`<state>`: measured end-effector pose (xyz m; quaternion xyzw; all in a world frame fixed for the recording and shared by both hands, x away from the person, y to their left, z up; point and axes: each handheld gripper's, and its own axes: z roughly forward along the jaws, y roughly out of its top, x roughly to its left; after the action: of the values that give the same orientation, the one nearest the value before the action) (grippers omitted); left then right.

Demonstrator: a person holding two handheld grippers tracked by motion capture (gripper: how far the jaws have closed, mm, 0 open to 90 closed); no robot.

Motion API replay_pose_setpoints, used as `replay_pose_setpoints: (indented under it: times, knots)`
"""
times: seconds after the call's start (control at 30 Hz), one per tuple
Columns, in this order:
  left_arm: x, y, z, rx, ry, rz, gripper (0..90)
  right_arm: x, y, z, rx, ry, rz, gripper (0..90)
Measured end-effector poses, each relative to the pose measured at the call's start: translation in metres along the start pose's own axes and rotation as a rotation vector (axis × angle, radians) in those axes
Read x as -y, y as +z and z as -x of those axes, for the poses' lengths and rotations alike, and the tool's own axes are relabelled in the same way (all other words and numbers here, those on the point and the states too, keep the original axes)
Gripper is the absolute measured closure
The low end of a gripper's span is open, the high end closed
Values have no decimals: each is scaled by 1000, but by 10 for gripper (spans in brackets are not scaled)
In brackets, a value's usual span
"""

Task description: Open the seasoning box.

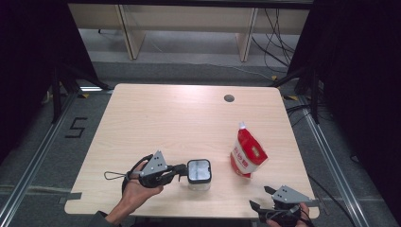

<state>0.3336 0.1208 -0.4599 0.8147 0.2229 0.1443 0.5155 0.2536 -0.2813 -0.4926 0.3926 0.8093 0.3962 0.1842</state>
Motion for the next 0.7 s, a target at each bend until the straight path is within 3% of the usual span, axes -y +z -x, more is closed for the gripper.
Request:
replay_pose_setpoints:
  times: [0.17, 0.27, 0.43, 0.67, 0.7]
  knots:
    - [0, 0, -1, 2, -8, -2, 892, 0, 0, -2, -13, -4, 10, 327]
    - [0, -1, 0, -4, -17, -2, 892, -1, 1, -5, -26, -32, -4, 373]
    - [0, -1, 0, -6, 2, 4, 892, -3, 2, -7, -37, -79, -2, 406]
    - [2, -1, -1, -1, -7, 16, 892, -4, 1, -11, -49, -61, -15, 466]
    - [3, -1, -1, 3, -15, 20, 892, -5, 1, -10, -50, -90, -3, 475]
